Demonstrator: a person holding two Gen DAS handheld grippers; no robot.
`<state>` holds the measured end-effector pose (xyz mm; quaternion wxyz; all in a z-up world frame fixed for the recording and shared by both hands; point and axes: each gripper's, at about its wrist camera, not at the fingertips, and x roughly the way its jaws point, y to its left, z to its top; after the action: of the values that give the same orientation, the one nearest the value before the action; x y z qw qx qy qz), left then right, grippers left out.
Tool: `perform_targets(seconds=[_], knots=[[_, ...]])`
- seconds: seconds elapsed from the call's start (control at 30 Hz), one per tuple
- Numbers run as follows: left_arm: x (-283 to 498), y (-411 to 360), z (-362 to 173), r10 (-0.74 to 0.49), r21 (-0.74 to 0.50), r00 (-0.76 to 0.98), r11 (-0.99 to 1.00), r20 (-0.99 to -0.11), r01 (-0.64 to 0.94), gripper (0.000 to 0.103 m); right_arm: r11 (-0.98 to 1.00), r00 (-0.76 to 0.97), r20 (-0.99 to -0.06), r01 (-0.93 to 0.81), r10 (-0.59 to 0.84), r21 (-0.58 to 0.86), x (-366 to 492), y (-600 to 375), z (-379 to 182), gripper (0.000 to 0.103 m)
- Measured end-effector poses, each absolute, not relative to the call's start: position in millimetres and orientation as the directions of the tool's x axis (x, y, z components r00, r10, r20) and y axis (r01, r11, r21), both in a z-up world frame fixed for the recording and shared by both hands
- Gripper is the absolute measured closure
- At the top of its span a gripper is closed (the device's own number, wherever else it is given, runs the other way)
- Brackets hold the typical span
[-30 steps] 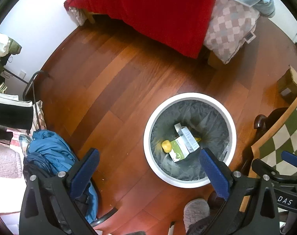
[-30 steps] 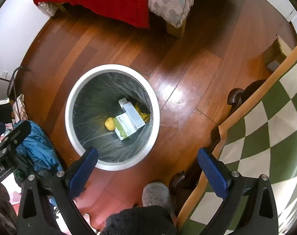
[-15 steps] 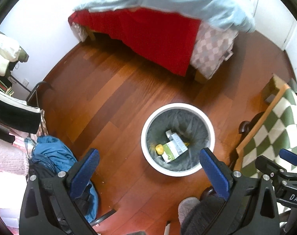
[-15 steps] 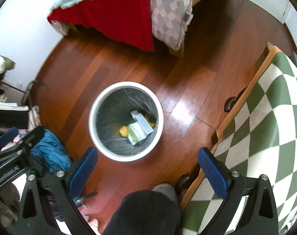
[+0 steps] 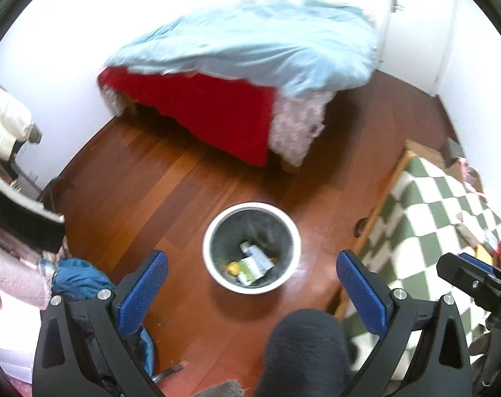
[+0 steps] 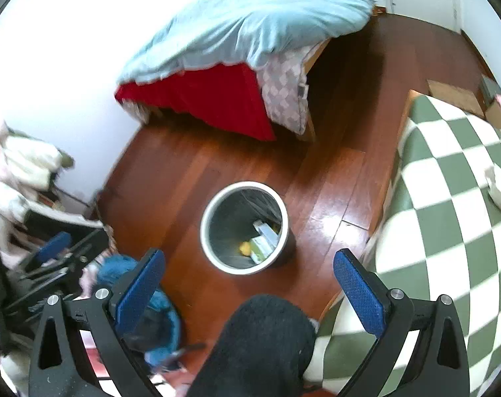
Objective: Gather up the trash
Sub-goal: 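Move both tools back toward the table, then grasp the crumpled paper with the right gripper while the left grasps the clear plastic cup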
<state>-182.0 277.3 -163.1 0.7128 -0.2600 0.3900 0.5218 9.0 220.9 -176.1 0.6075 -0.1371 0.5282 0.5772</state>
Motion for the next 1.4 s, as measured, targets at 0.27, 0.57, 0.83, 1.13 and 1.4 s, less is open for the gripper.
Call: perform_targets(seconds=[0.27,0.57,0.83,1.13,1.4], knots=[[-82.9,219.1,-173.5,0.492,-0.007,0.284,0.491,-0.823,-0.871,0.0,0.507,-0.095,-0.781,-0.711,0.617,0.487,101.3,83.4,-157.1,0.0],[72.5,148.9,-268.3,0.346,0.036,0.288,0.692,-0.893,-0.721,0.0,0.849,0.103,-0.911,-0.417,0.398,0.324,244.3,-98.1,-229.6,0.001],[153.1,114.9,-336.1,0.253,0.088,0.186,0.782,-0.949,-0.617,0.0,0.915,0.041,-0.944,-0.264,0.327,0.306,320.6,-164.0,-310.5,0.019],[174.6,101.2,-350.6,0.265,0.141,0.133,0.802,-0.955,-0.581,0.0,0.883,0.019,-0.936,-0.34,0.35,0.323,329.6,-138.7,-338.6,0.059],[195.8,50.3,-337.6,0.205,0.087,0.187,0.864,-0.961,-0.496,0.0,0.911,0.145,-0.944,-0.338,0.296,0.234,322.7,-189.2,-303.9,0.061]])
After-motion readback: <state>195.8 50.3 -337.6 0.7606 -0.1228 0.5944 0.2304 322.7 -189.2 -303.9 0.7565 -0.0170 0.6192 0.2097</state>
